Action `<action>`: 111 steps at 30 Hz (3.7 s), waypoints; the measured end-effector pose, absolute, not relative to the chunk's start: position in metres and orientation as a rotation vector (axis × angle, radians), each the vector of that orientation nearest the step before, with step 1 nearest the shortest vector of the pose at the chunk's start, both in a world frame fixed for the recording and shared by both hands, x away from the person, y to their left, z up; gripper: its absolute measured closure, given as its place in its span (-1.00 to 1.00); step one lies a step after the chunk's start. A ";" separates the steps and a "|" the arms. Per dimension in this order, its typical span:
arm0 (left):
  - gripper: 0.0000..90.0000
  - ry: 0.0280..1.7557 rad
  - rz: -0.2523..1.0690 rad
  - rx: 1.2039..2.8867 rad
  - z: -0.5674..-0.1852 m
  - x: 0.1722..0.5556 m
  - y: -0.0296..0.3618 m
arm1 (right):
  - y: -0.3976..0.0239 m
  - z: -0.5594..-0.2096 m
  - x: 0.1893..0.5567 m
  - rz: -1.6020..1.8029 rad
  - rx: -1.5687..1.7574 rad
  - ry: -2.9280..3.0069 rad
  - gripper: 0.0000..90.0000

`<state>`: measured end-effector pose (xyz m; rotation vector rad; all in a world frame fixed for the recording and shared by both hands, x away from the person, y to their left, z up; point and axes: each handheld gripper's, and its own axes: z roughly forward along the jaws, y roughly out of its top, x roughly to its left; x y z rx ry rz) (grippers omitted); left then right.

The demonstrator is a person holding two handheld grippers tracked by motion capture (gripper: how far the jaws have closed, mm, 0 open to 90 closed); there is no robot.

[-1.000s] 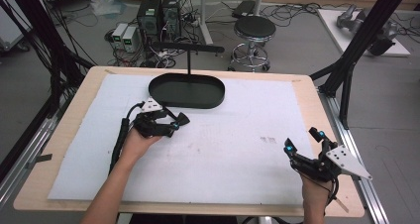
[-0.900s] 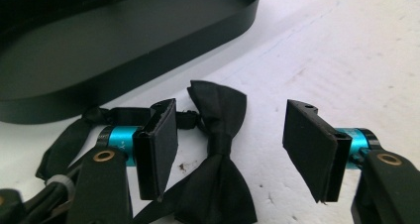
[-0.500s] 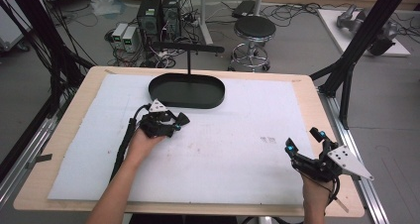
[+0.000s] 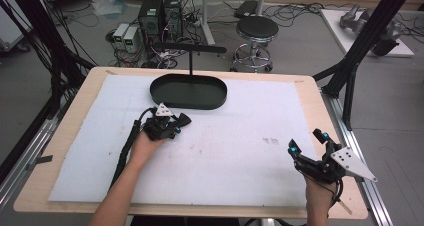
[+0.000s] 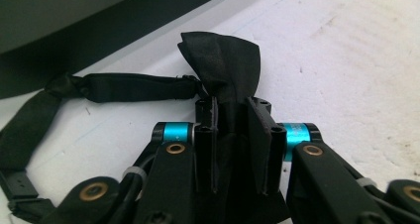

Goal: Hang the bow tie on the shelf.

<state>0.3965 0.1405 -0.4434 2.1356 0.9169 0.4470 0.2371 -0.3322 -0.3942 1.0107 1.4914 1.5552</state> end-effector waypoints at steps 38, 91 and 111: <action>0.71 0.451 0.626 1.529 -0.310 0.369 0.192 | -0.331 -0.397 0.238 1.551 1.016 1.506 -0.78; 0.71 0.515 0.595 1.401 -0.304 0.530 0.243 | -0.322 -0.398 0.243 1.518 0.990 1.595 -0.78; -0.37 0.749 0.711 1.317 -0.322 0.521 0.273 | -0.314 -0.396 0.243 1.521 0.958 1.623 -0.78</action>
